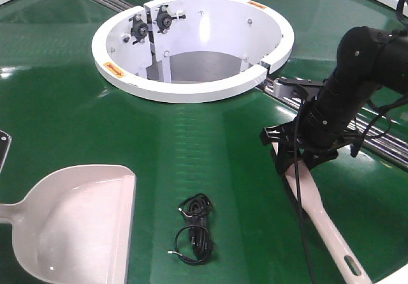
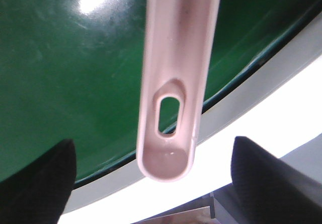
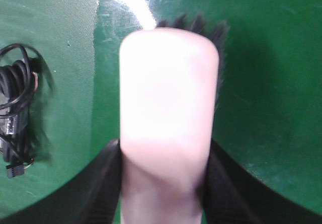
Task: Clean and inspect green conveyor with broom and dustpan
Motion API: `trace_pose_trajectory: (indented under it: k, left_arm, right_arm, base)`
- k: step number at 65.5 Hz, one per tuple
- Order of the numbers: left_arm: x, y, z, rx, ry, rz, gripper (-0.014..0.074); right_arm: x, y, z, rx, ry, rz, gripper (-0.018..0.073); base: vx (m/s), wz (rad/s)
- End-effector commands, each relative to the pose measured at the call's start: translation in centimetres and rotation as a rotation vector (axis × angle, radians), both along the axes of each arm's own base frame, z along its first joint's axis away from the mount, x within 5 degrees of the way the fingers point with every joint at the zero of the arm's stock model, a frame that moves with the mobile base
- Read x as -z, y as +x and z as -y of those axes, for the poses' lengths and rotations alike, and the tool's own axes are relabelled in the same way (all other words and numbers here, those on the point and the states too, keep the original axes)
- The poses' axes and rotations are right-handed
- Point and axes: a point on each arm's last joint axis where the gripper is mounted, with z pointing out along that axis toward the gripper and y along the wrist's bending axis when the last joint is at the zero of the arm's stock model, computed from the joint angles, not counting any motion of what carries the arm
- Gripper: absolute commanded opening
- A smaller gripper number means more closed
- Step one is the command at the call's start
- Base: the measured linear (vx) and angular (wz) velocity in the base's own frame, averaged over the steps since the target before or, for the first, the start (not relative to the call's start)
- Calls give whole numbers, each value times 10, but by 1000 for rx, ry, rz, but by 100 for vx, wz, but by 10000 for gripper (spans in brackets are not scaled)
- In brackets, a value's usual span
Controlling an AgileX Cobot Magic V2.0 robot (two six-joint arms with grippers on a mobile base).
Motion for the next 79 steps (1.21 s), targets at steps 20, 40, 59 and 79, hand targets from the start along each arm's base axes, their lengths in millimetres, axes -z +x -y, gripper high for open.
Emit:
trace_pose_trajectory:
  k: [20,40,59,79]
  left_arm:
    - [3,12,-5,6,21,7,525]
    - [10,12,-5,-5,19,-43,360]
    - [4,9,-3,-11,10,-32,65]
    - [-5,5,7,-28,-34,12,-25]
  right_arm:
    - [-26,-8,1,-10,24,20,-5]
    - [-26,-8,1,-12,24,20,-5]
    - [-26,-8,1,-14,24,21,-5]
    - [-26,-8,1,-14,24,21,-5]
  base:
    - [0,0]
    - [0,0]
    - [0,0]
    - [0,0]
